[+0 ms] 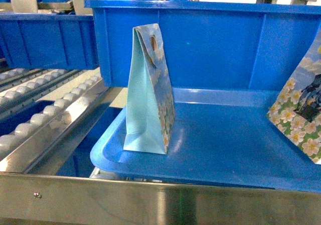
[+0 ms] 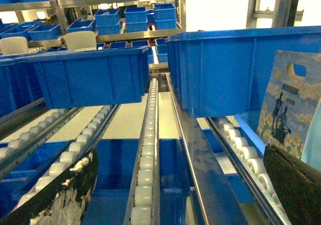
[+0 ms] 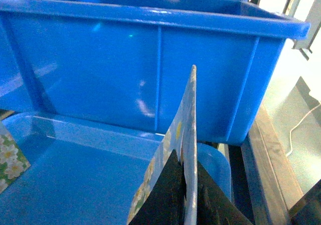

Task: Move flower gift bag to table near conveyor

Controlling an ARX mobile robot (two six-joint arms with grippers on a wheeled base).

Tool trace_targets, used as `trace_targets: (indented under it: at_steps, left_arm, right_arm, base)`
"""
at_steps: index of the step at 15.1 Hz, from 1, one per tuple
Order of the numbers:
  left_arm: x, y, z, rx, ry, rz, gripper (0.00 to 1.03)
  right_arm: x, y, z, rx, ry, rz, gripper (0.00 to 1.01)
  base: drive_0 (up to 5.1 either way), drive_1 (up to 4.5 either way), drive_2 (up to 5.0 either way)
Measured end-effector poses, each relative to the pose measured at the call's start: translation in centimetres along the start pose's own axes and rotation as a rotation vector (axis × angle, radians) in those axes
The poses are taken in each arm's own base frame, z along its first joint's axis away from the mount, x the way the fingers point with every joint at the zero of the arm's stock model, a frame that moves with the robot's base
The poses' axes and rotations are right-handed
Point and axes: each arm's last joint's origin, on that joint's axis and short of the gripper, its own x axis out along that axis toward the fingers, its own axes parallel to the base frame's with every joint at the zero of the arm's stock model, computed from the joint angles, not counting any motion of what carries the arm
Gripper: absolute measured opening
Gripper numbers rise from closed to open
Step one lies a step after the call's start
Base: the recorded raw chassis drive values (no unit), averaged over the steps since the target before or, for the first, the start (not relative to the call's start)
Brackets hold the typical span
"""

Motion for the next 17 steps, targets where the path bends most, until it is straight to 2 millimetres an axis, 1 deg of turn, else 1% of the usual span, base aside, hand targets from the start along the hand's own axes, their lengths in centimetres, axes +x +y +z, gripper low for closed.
trace_targets:
  at_steps: [2, 4, 7, 8, 10, 13, 15, 17]
  left_arm:
    - [0.0, 0.0, 0.0, 0.000, 0.000, 0.000, 0.98]
    - [0.0, 0.0, 0.0, 0.000, 0.000, 0.000, 0.98]
    - [0.0, 0.0, 0.0, 0.000, 0.000, 0.000, 0.98]
    - [0.0, 0.0, 0.0, 0.000, 0.000, 0.000, 0.98]
    - [0.0, 0.0, 0.0, 0.000, 0.000, 0.000, 0.98]
    - [0.0, 0.0, 0.0, 0.000, 0.000, 0.000, 0.98]
    - [0.0, 0.0, 0.0, 0.000, -0.003, 0.000, 0.98]
    - [0.4, -0.2, 0.3, -0.001, -0.012, -0.010, 0.98]
  right_arm:
    - [-1.2, 0.2, 0.7, -0.016, -0.051, 0.008, 0.03]
    - [-2.8, 0.1, 1.5, -0.028, -0.096, 0.023, 0.03]
    - [-6.2, -1.0, 2.3, -0.041, -0.172, 0.015, 0.03]
    - [-7.7, -1.5, 2.3, -0.053, -0.201, 0.005, 0.03]
    - [-10.4, -2.4, 1.7, -0.067, -0.254, -0.019, 0.03]
    - [-13.6, -3.2, 1.0, -0.081, -0.304, -0.039, 0.03]
    - [-14.9, -3.1, -0.3, -0.079, -0.294, -0.042, 0.03]
    - [-15.7, -2.8, -1.7, -0.067, -0.271, -0.046, 0.03]
  base:
    - [0.0, 0.00, 0.0]
    - [0.0, 0.00, 0.0]
    - [0.0, 0.00, 0.0]
    - [0.0, 0.00, 0.0]
    - [0.0, 0.00, 0.0]
    - [0.0, 0.00, 0.0]
    - [0.0, 0.00, 0.0]
    - [0.0, 0.00, 0.0]
